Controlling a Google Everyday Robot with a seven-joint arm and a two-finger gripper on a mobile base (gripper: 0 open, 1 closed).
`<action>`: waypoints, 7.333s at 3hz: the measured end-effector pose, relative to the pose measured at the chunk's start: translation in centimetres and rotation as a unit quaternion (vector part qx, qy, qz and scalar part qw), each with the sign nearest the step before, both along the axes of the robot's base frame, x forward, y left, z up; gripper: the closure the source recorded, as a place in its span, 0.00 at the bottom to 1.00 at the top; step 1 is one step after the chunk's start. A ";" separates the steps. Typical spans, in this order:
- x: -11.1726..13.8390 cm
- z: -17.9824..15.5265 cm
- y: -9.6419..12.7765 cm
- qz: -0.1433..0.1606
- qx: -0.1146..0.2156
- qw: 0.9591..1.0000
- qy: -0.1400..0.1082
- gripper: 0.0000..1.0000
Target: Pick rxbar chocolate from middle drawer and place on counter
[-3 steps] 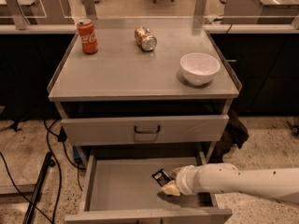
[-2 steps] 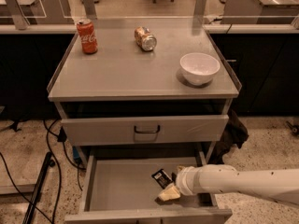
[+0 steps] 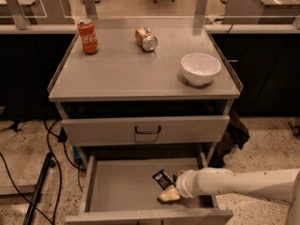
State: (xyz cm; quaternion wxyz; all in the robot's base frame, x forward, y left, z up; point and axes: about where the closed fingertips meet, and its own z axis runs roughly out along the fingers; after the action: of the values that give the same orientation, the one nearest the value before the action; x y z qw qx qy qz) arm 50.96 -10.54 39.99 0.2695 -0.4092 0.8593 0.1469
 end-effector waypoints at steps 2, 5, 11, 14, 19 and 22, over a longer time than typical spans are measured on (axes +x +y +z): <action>0.8 -2.8 0.1 -0.015 0.012 1.000 -0.008 0.31; 1.5 -4.9 0.7 -0.021 0.008 0.999 -0.028 0.34; 1.1 -1.0 1.8 0.010 -0.043 0.999 -0.024 1.00; -2.7 6.3 3.9 0.122 -0.056 0.991 0.008 1.00; -2.5 29.4 4.0 0.282 -0.016 0.957 -0.070 1.00; -3.7 32.1 4.3 0.303 -0.013 0.951 -0.058 1.00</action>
Offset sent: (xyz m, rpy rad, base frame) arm 0.0133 -0.0011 -0.0409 0.0360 -0.0331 -0.0485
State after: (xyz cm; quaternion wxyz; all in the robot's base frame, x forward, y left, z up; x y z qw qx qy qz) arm 47.27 -6.25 72.08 0.2564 -0.6614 0.6799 0.1859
